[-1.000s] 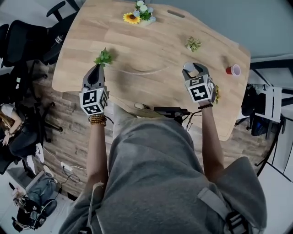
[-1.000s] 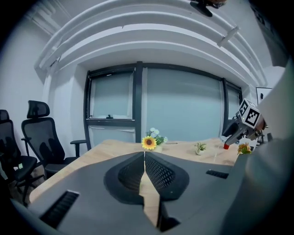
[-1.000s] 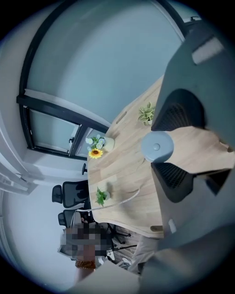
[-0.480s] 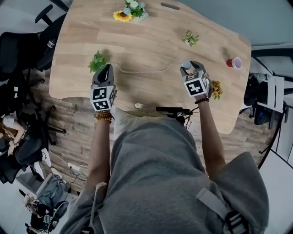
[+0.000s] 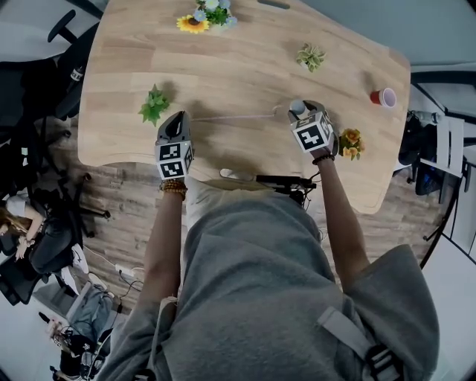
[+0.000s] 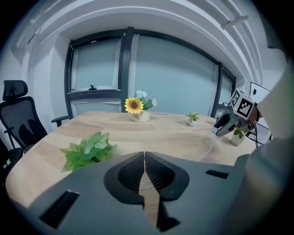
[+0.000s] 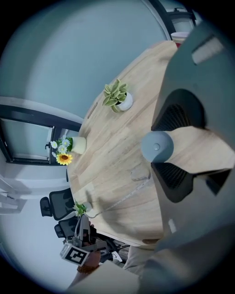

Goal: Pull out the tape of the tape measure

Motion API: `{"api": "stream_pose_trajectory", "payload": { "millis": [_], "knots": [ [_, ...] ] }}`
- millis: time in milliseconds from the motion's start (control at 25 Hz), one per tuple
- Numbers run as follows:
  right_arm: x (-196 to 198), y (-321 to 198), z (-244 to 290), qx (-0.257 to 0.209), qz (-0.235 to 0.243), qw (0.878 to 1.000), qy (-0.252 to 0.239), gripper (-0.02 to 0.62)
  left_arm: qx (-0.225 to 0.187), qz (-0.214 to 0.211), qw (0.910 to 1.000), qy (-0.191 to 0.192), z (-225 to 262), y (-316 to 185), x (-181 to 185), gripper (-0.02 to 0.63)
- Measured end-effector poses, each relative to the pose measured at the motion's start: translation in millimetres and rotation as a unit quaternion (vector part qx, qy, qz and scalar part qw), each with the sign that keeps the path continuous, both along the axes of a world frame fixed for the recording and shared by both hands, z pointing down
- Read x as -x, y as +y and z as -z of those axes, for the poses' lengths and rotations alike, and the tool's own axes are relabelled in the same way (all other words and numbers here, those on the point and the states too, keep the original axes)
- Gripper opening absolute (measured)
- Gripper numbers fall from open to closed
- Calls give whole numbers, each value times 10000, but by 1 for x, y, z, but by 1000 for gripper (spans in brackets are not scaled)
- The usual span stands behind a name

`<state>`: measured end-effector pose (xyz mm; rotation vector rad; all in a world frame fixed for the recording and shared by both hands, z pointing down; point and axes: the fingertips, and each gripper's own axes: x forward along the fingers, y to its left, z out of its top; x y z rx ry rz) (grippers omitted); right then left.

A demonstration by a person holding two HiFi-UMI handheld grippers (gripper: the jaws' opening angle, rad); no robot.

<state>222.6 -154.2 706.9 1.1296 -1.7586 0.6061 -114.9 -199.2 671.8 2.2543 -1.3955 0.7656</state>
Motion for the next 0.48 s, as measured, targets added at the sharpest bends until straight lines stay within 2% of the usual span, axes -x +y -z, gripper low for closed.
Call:
{"api": "stream_pose_trajectory", "payload": {
  "millis": [480],
  "knots": [
    [1,4,-36,348,4,9994,-85,225,749,-166,9965,-323,-49,25,1,15]
  ]
}}
